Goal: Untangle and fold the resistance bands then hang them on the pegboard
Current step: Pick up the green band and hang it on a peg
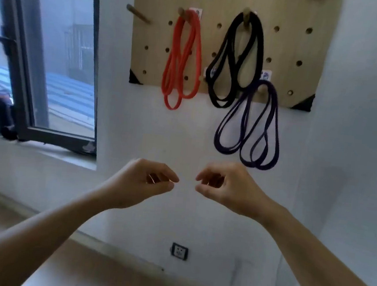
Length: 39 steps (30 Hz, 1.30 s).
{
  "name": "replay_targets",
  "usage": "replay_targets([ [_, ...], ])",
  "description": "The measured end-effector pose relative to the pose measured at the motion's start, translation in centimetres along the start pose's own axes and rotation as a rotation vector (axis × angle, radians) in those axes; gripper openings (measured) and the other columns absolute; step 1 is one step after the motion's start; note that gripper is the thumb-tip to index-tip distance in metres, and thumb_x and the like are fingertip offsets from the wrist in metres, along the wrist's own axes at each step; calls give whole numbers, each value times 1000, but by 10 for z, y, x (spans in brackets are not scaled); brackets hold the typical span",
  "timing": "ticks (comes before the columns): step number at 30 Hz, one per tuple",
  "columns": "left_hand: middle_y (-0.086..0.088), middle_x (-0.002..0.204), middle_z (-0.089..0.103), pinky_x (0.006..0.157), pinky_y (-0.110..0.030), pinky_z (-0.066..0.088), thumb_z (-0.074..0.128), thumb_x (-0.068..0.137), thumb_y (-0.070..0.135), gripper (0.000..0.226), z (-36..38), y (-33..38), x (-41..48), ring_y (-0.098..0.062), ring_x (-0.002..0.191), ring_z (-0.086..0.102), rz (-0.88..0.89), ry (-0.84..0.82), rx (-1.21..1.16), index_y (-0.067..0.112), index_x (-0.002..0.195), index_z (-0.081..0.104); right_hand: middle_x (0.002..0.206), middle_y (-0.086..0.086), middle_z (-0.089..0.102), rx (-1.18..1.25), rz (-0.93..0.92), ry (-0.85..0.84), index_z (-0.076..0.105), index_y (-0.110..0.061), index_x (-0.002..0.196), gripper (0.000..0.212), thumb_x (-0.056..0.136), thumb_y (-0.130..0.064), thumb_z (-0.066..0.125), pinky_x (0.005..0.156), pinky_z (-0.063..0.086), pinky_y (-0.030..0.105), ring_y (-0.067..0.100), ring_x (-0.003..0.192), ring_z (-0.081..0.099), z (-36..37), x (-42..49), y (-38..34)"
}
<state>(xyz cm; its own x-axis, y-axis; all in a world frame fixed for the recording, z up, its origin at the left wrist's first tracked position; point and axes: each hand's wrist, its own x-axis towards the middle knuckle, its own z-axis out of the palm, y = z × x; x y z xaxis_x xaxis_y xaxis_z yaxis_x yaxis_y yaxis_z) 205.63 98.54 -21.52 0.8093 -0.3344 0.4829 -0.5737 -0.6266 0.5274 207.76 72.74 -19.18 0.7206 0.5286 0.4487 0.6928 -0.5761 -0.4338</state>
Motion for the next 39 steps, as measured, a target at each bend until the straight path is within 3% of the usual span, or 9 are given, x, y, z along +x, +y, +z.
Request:
replay_targets([
  [3,13,86,76,76,-25,58,70,85,45,24,38,-41,-58,-10,83,73,-140,-52,-51,29,101,78,83,-6,72,46,128,-186,76,-18,98,14,87,-26,80,70,56,22,6,75,67,69,-27,24],
  [6,11,89,76,81,-30,59,73,91,30,13,77,-87,-114,-9,86,72,-329,-146,-96,28,103,78,87,-4,75,64,250,-364,77,-18,98,15,86,-26,79,77,57,27,6,80,69,138,-46,55],
  [12,20,88,73,79,-27,57,73,93,26,14,157,-161,-209,0,86,70,-603,-315,-112,25,106,77,89,-1,76,128,448,-575,78,-16,92,11,84,-24,81,82,57,28,11,85,71,257,-89,104],
  [17,6,97,74,89,-32,58,70,95,24,21,237,-203,-281,-8,94,70,-851,-341,-210,17,114,75,91,0,77,186,648,-730,79,-14,95,18,84,-28,81,69,54,21,12,84,71,355,-155,133],
  [21,0,106,74,96,-41,56,71,94,23,22,304,-223,-347,-17,100,70,-1004,-463,-288,16,115,73,89,5,74,247,853,-863,75,-10,96,21,87,-28,80,81,58,39,17,81,67,425,-227,154],
  [25,6,132,65,104,-36,47,67,93,38,35,344,-225,-397,-17,125,58,-1017,-596,-128,29,127,67,109,4,67,202,1064,-860,67,-13,120,46,84,-37,82,91,50,33,24,106,65,471,-288,163],
  [30,6,162,33,115,-43,31,59,94,55,66,366,-221,-447,-24,149,25,-1022,-698,99,36,153,38,135,9,63,209,1174,-763,53,-12,140,75,79,-40,85,96,47,32,28,122,61,502,-339,165],
  [34,8,152,45,111,-43,28,59,91,61,67,370,-225,-465,-23,144,26,-933,-735,146,37,151,41,109,0,68,262,1190,-695,62,-15,122,55,77,-33,87,78,44,28,22,102,64,516,-362,158],
  [39,12,132,57,101,-40,31,62,88,61,48,374,-230,-467,-21,132,35,-943,-643,144,39,131,58,89,-2,63,377,1303,-582,61,-14,104,30,80,-8,78,64,41,25,20,86,61,531,-366,145],
])
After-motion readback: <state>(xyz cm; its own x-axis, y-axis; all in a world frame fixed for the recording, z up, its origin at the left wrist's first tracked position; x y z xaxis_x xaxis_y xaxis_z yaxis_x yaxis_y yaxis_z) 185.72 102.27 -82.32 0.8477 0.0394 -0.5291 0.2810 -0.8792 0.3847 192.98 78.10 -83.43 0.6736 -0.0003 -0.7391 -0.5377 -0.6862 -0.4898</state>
